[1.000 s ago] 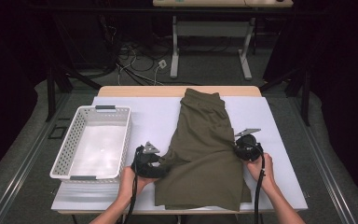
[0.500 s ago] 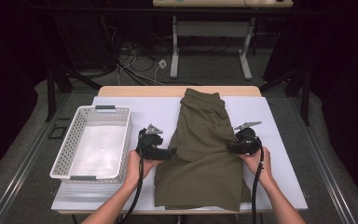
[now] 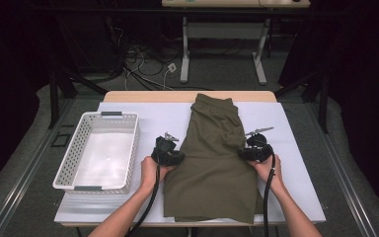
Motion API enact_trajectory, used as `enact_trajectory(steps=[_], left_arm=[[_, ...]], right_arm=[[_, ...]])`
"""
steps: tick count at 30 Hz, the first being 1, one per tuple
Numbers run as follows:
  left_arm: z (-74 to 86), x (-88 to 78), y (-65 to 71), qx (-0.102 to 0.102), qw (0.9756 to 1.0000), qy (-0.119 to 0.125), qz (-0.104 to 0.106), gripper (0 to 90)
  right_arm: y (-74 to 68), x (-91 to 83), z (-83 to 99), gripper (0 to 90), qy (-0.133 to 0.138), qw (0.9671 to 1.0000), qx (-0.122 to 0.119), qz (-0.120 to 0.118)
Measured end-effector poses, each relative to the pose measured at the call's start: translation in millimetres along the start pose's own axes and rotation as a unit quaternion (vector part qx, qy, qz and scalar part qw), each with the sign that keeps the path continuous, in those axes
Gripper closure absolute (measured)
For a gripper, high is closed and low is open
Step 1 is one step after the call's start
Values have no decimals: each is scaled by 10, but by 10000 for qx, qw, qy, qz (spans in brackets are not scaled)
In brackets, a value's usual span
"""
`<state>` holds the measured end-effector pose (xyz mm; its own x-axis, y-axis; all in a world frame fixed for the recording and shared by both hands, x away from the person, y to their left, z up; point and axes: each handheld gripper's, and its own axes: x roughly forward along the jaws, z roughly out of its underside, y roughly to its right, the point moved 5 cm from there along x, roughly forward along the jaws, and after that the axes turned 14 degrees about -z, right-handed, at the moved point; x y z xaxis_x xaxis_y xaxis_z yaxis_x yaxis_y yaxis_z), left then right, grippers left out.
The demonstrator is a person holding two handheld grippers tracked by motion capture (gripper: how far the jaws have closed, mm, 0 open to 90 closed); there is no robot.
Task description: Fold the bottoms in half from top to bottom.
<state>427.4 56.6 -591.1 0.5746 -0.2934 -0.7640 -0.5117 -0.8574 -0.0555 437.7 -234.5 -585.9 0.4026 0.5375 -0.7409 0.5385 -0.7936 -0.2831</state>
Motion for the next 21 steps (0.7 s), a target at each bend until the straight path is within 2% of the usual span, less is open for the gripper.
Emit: enact_trajectory(steps=[2, 6, 8, 12, 15, 16, 21], left_arm=[[19, -9, 20, -25, 9999, 128, -25, 848], [46, -66, 7, 3, 9989, 402, -238, 871], [69, -114, -19, -55, 9980, 526, -339, 873], [137, -234, -50, -34, 9967, 627, -510, 874], [208, -290, -62, -49, 9953, 720, -647, 873], [235, -311, -58, -47, 9951, 712, -678, 873], [328, -396, -51, -13, 9951, 711, -681, 872]], right_arm=[[-10, 8, 2, 803, 23, 10000, -38, -81], [-70, 26, -5, 846, 14, 9999, -125, -82], [-99, 33, -12, 850, 31, 9998, -147, -119], [-191, 60, -25, 852, -2, 9995, -183, -258], [-259, 85, -38, 853, -21, 9992, -286, -276], [-274, 93, -39, 853, -63, 9987, -412, -305], [-392, 124, -40, 854, -130, 9977, -516, -413]])
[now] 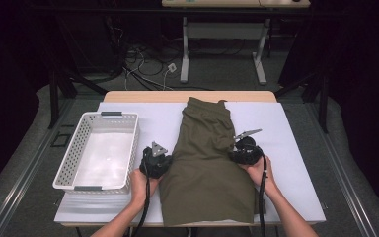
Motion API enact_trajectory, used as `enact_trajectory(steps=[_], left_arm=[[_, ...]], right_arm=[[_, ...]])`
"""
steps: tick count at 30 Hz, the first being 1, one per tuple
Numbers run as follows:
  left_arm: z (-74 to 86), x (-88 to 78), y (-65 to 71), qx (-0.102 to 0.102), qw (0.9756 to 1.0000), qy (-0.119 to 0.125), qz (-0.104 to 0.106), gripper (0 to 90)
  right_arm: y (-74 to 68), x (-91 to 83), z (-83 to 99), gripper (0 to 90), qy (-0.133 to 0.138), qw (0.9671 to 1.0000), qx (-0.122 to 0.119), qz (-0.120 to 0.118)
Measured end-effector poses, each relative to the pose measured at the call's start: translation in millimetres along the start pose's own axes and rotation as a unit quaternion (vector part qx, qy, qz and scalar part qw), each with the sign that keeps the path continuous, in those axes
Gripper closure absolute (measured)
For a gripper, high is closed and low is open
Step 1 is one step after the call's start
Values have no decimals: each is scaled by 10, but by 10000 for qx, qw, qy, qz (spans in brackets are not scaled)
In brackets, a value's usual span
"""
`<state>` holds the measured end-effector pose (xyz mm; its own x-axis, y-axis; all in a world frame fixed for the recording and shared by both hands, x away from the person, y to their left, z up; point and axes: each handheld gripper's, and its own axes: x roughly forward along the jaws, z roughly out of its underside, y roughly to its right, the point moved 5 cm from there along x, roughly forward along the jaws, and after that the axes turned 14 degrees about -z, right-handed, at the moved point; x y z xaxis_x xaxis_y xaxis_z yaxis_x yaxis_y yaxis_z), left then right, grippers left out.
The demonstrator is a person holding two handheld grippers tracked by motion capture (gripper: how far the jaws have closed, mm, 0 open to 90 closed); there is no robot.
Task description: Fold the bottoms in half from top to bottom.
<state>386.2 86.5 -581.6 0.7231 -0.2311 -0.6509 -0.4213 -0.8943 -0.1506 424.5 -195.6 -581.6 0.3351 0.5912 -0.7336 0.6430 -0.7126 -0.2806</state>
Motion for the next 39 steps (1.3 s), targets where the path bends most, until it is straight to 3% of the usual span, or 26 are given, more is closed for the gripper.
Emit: enact_trajectory(steps=[4, 7, 8, 10, 12, 14, 16, 21, 23, 26, 30, 33, 34, 37, 39], left_arm=[[14, 43, 50, -65, 9994, -66, 323, 868], [-10, 97, 137, 35, 9994, -97, 324, 859], [-12, 108, 144, -27, 9994, -123, 317, 855], [-18, 101, 123, -12, 9993, -107, 345, 831], [-22, 65, 98, -31, 9993, -122, 345, 746], [-18, 13, 85, -66, 9992, -148, 371, 637], [-11, -43, 82, -65, 9990, -197, 388, 499], [45, -158, 132, -71, 9981, -381, 489, 375], [88, -183, 146, -12, 9978, -433, 512, 370], [163, -208, 160, 48, 9967, -533, 607, 423], [228, -216, 174, -16, 9954, -510, 806, 577], [207, -211, 159, 11, 9953, -440, 859, 648], [197, -214, 158, -23, 9954, -423, 860, 652], [166, -229, 165, -94, 9948, -341, 953, 640], [147, -244, 171, -119, 9948, -329, 961, 576]], right_arm=[[88, -30, -16, 854, 7, 9996, -174, 208], [175, -24, -12, 845, 0, 9990, -173, 412], [192, -15, -7, 831, 48, 9988, -210, 449], [194, -46, -5, 736, 36, 9985, -183, 505], [184, -117, -10, 644, 47, 9980, -241, 586], [142, -223, 0, 526, 71, 9986, -87, 510], [81, -322, 34, 467, 43, 9989, -64, 458], [30, -485, 187, 399, -185, 9992, 230, 263], [58, -487, 250, 450, -265, 9990, 328, 172], [103, -420, 323, 671, -364, 9977, 568, 107], [141, -343, 358, 865, -325, 9981, 496, 142], [134, -369, 302, 885, -170, 9984, 368, 405], [145, -401, 271, 886, -83, 9982, 204, 555], [158, -473, 175, 886, 170, 9951, -57, 969], [182, -464, 121, 885, 206, 9918, -272, 1233]])
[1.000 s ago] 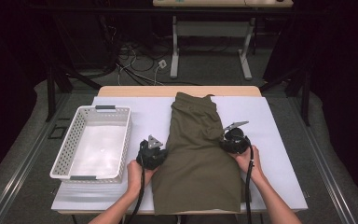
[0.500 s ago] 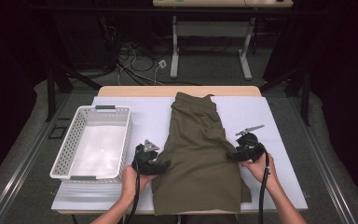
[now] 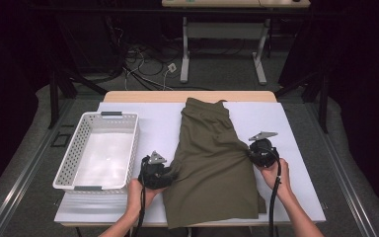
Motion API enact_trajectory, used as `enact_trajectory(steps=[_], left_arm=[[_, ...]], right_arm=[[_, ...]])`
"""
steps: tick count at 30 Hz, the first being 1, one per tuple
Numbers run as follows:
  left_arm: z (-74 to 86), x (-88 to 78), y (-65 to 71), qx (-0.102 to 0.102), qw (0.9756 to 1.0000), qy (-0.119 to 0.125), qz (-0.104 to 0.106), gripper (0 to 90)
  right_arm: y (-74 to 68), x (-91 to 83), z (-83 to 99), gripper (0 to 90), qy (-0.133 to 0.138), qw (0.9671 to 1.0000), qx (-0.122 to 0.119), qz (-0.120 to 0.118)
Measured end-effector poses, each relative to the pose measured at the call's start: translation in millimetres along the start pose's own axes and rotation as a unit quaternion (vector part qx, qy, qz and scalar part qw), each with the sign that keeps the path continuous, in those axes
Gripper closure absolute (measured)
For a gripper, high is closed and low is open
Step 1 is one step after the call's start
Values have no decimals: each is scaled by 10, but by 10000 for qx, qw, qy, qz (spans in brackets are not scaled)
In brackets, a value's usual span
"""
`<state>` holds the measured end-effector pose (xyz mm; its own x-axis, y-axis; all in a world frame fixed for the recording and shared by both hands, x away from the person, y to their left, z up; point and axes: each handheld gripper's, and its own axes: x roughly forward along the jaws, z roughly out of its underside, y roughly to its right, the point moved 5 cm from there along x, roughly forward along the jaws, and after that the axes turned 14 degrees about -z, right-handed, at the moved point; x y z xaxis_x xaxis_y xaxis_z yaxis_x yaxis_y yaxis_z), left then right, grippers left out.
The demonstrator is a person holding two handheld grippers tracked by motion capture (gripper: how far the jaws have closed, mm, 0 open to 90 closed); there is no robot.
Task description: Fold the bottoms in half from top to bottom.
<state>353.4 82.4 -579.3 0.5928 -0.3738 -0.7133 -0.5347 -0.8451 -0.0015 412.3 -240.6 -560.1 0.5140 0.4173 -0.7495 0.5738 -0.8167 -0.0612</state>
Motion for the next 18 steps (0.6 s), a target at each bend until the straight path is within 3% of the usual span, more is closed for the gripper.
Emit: enact_trajectory(steps=[2, 4, 7, 11, 13, 14, 16, 18], left_arm=[[7, -12, 9, -32, 10000, -57, -57, 498], [35, -24, 15, -66, 9998, -161, -91, 395], [85, -60, 30, -12, 9996, -268, -63, 337], [181, -112, 86, 32, 9992, -408, -6, 300], [224, -124, 116, 96, 9990, -437, 31, 312], [238, -118, 140, 35, 9991, -418, 30, 338], [258, -105, 171, 151, 9989, -449, 42, 412], [265, -95, 213, 238, 9992, -306, -42, 473]], right_arm=[[27, 57, -18, 881, -40, 9999, -74, 57], [33, 135, 29, 839, -284, 9996, -25, -11], [12, 124, 96, 635, -455, 9990, 24, -50], [-95, -82, 136, 446, -447, 9987, 102, -217], [-171, -168, 159, 395, -420, 9980, 179, -446], [-216, -191, 185, 375, -433, 9967, 244, -637], [-293, -194, 266, 360, -581, 9931, 346, -963], [-327, -155, 363, 376, -801, 9902, 379, -1080]])
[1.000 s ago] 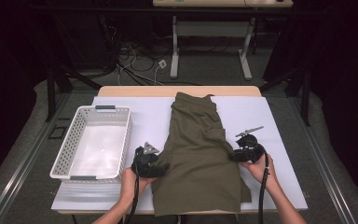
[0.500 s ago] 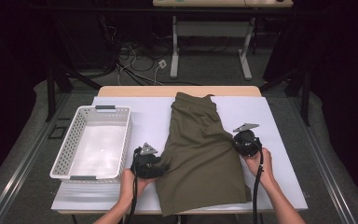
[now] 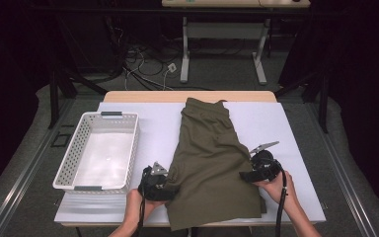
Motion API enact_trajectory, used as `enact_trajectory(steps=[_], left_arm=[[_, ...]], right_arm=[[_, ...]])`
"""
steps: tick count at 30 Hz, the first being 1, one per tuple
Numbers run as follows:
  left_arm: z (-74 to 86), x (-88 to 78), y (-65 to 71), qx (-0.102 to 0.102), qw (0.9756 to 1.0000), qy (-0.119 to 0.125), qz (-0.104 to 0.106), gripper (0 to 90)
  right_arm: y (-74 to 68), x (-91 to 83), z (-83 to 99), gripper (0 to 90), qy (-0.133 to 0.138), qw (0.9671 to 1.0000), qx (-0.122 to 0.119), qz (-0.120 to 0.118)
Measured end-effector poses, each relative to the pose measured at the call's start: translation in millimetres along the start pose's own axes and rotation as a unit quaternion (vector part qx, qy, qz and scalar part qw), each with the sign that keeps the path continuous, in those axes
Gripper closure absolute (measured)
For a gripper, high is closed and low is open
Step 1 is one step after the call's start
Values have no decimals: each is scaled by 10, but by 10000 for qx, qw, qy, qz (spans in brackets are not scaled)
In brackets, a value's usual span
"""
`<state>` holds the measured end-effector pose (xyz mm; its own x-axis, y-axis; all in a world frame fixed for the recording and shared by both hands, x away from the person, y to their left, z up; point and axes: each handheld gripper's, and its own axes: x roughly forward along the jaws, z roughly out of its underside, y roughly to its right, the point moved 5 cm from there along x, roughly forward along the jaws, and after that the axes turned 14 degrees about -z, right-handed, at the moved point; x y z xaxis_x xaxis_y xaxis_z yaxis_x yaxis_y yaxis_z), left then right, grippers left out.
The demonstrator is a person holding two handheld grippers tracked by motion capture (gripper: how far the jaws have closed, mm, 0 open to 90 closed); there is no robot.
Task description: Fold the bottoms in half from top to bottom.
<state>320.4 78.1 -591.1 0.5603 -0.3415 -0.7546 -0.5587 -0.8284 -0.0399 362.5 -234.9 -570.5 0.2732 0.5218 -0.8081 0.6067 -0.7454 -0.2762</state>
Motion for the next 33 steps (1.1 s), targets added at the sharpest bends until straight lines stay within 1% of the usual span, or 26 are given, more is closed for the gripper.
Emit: enact_trajectory(steps=[1, 3, 4, 5, 6, 7, 8, 9, 10, 11, 13, 15, 17, 19, 20, 21, 22, 23, 24, 25, 26, 27, 29, 30, 31, 33], left_arm=[[4, 0, 15, 112, 9999, 56, -33, 503], [14, 9, 42, 173, 9997, 162, -96, 600], [18, 9, 40, 205, 9995, 185, -129, 647], [23, 12, 39, 198, 9996, 211, -65, 693], [20, 10, 31, 243, 9995, 206, -57, 742], [15, 6, 28, 277, 9995, 178, -26, 787], [10, 6, 29, 242, 9996, 166, 34, 811], [3, -4, 8, 258, 9996, 146, 36, 831], [-6, -16, -16, 276, 9995, 120, 33, 842], [-14, -34, -35, 241, 9996, 116, 23, 847], [-45, -81, -107, 263, 9995, 164, -63, 852], [-72, -121, -172, 182, 9995, 218, -118, 852], [-71, -122, -198, 108, 9997, 192, -116, 850], [-55, -88, -203, 209, 9996, 112, -132, 843], [-53, -82, -191, 210, 9996, 70, -149, 830], [-60, -85, -190, 244, 9995, 95, -201, 800], [-81, -101, -193, 257, 9992, 125, -262, 734], [-104, -121, -202, 303, 9989, 148, -315, 606], [-128, -146, -199, 291, 9987, 213, -369, 535], [-166, -189, -193, 335, 9977, 339, -477, 468], [-188, -219, -176, 305, 9976, 397, -487, 403], [-221, -264, -176, 395, 9967, 483, -528, 374], [-290, -331, -145, 443, 9952, 672, -555, 313], [-324, -354, -128, 461, 9949, 736, -519, 300], [-361, -368, -108, 479, 9948, 780, -452, 290], [-443, -368, -77, 562, 9936, 913, -369, 288]], right_arm=[[-1, 24, 27, 394, -51, 10000, 30, -54], [-12, 62, 84, 507, -100, 9996, 139, -217], [-12, 71, 103, 550, -104, 9995, 133, -248], [-13, 68, 110, 623, -61, 9997, 132, -199], [-22, 66, 125, 692, 5, 9995, 104, -295], [-25, 86, 133, 759, 184, 9993, 76, -305], [-55, 78, 149, 834, 143, 9992, 109, -355], [-81, 75, 167, 856, 93, 9990, 127, -414], [-108, 76, 175, 866, 120, 9989, 149, -429], [-127, 70, 185, 870, 113, 9986, 158, -496], [-178, 78, 205, 874, 193, 9968, 257, -727], [-238, 71, 220, 874, 169, 9957, 280, -864], [-293, 83, 215, 874, 187, 9954, 211, -921], [-309, 98, 200, 866, 227, 9956, 160, -896], [-302, 86, 197, 838, 163, 9966, 96, -804], [-286, 71, 190, 755, 157, 9974, 36, -704], [-280, 60, 178, 679, 222, 9977, 11, -645], [-257, 27, 170, 562, 216, 9985, -46, -493], [-250, 3, 158, 481, 326, 9980, -26, -536], [-229, -15, 147, 422, 419, 9979, -58, -484], [-202, -37, 138, 351, 418, 9981, -114, -429], [-190, -49, 132, 309, 434, 9981, -93, -436], [-151, -56, 114, 234, 509, 9979, -93, -393], [-136, -56, 104, 217, 528, 9976, -83, -432], [-110, -62, 93, 196, 554, 9977, -126, -360], [-88, -58, 62, 164, 575, 9974, -124, -415]])
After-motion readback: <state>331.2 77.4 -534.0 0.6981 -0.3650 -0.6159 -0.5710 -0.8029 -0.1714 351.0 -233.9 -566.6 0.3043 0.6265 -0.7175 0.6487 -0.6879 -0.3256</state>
